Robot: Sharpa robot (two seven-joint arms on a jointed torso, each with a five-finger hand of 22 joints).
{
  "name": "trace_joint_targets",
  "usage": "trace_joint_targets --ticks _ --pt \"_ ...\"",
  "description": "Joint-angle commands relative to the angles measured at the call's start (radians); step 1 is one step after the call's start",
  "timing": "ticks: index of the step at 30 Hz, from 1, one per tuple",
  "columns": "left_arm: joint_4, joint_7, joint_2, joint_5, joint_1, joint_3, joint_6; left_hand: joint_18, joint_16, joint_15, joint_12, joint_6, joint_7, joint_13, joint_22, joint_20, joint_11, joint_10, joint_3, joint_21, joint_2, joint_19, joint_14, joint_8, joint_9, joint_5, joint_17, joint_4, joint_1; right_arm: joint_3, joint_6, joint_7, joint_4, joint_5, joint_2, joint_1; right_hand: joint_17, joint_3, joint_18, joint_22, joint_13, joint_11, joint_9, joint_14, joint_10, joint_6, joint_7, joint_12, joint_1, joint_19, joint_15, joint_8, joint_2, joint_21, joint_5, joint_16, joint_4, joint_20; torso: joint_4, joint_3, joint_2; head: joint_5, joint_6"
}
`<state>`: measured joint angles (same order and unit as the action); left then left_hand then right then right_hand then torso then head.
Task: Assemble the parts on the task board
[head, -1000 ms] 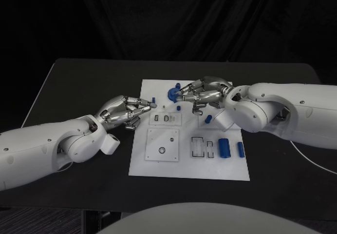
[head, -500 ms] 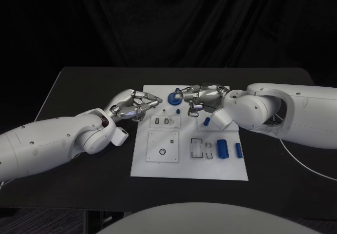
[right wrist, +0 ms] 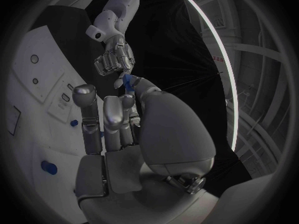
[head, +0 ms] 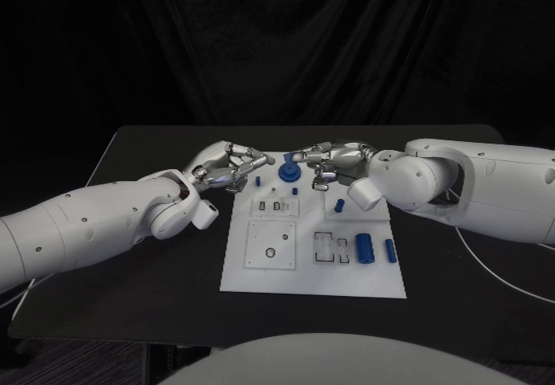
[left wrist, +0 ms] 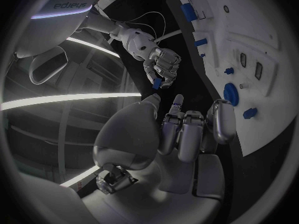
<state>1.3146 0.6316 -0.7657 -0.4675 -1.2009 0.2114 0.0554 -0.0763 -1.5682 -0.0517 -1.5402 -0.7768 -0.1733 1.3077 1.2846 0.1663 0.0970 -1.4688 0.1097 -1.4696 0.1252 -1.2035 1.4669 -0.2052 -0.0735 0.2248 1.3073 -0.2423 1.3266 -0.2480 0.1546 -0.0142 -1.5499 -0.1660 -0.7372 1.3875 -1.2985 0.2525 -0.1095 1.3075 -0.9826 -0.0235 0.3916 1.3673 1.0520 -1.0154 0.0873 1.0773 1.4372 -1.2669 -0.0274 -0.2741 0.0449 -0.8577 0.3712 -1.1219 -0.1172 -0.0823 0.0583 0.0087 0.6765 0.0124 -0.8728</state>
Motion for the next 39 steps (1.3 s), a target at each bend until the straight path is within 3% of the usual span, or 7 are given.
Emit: trace_joint_targets --ticks 1,6,12,19,28,39 --pt "0.006 0.010 0.005 -0.005 0.001 -0.001 -0.011 0.005 -0.003 0.000 -0.007 0.005 0.001 0.243 0.009 0.000 -0.003 -0.066 -0.002 -0.003 -0.005 -0.013 0.104 -0.002 0.001 -0.001 0.263 0.012 0.024 0.001 -0.018 -0.005 0.010 0.003 0.003 -0.007 0.000 -0.003 -0.018 0.088 0.001 0.001 0.105 -0.008 -0.008 0.004 -0.002 -0.001 0.004 0.011 -0.002 -0.003 -0.010 0.010 0.001 0.003 -0.003 0.001 -0.0007 0.0022 -0.015 -0.001 0.000" --pt "0.035 -0.030 0.010 -0.005 0.001 -0.001 0.055 0.006 -0.003 -0.003 -0.008 0.013 -0.005 0.245 0.015 0.002 0.003 -0.069 -0.020 -0.006 -0.013 -0.023 0.104 -0.001 0.002 -0.028 0.263 0.001 0.024 0.001 -0.004 -0.004 0.018 0.036 0.009 -0.015 0.001 -0.005 -0.021 0.085 0.003 0.001 0.107 -0.008 -0.011 0.007 -0.001 -0.001 0.006 0.017 -0.001 -0.007 -0.009 0.024 -0.002 0.004 -0.002 0.001 -0.0003 0.0047 -0.027 -0.002 0.000" --pt "0.059 -0.080 0.015 -0.005 0.002 -0.001 0.117 0.007 -0.003 -0.009 -0.010 0.006 -0.009 0.246 0.019 0.007 0.012 -0.072 -0.026 -0.009 -0.022 -0.031 0.104 -0.012 -0.001 -0.027 0.263 0.012 0.040 0.001 0.003 -0.008 0.020 0.063 0.017 -0.022 0.002 -0.006 -0.024 0.081 0.006 0.000 0.108 -0.009 -0.014 0.011 0.000 -0.003 0.007 0.023 -0.001 -0.009 -0.009 0.038 -0.005 0.005 -0.003 0.000 -0.0021 0.0091 -0.044 0.000 0.000" --pt "0.072 -0.106 0.019 -0.005 0.002 -0.001 0.149 0.007 -0.003 -0.010 -0.011 0.002 -0.009 0.246 0.020 0.008 0.012 -0.073 -0.027 -0.009 -0.021 -0.034 0.104 -0.017 -0.002 -0.026 0.263 0.013 0.042 0.001 0.007 -0.010 0.021 0.071 0.023 -0.028 0.004 -0.006 -0.026 0.079 0.010 -0.001 0.109 -0.011 -0.020 0.014 0.000 -0.005 0.010 0.028 -0.001 -0.011 -0.010 0.050 -0.007 0.009 -0.003 0.000 -0.0035 0.0080 -0.057 -0.001 0.000" --pt "0.077 -0.139 0.029 -0.005 0.003 -0.001 0.157 0.006 -0.003 -0.010 -0.009 -0.002 -0.008 0.246 0.019 0.010 0.012 -0.072 -0.032 -0.009 -0.021 -0.035 0.104 -0.025 -0.004 -0.030 0.263 0.012 0.041 0.001 0.009 -0.006 0.013 0.073 0.022 -0.031 0.006 -0.009 -0.028 0.076 0.014 -0.002 0.111 -0.014 -0.025 0.019 0.001 -0.006 0.012 0.033 0.000 -0.016 -0.011 0.061 -0.016 0.013 -0.004 -0.001 -0.0040 0.0085 -0.062 -0.001 0.000" --pt "0.086 -0.155 0.028 -0.005 0.004 -0.001 0.132 0.006 -0.003 0.000 -0.009 -0.049 0.010 0.246 0.019 0.002 -0.002 -0.073 -0.046 -0.007 -0.018 -0.039 0.104 -0.087 -0.023 -0.024 0.263 0.016 0.045 0.001 0.038 -0.004 0.013 0.073 0.026 -0.031 0.008 -0.010 -0.030 0.072 0.019 -0.002 0.113 -0.016 -0.030 0.021 0.001 -0.009 0.013 0.040 0.001 -0.019 -0.012 0.075 -0.020 0.016 -0.005 -0.001 -0.0046 0.0092 -0.065 -0.007 0.000"
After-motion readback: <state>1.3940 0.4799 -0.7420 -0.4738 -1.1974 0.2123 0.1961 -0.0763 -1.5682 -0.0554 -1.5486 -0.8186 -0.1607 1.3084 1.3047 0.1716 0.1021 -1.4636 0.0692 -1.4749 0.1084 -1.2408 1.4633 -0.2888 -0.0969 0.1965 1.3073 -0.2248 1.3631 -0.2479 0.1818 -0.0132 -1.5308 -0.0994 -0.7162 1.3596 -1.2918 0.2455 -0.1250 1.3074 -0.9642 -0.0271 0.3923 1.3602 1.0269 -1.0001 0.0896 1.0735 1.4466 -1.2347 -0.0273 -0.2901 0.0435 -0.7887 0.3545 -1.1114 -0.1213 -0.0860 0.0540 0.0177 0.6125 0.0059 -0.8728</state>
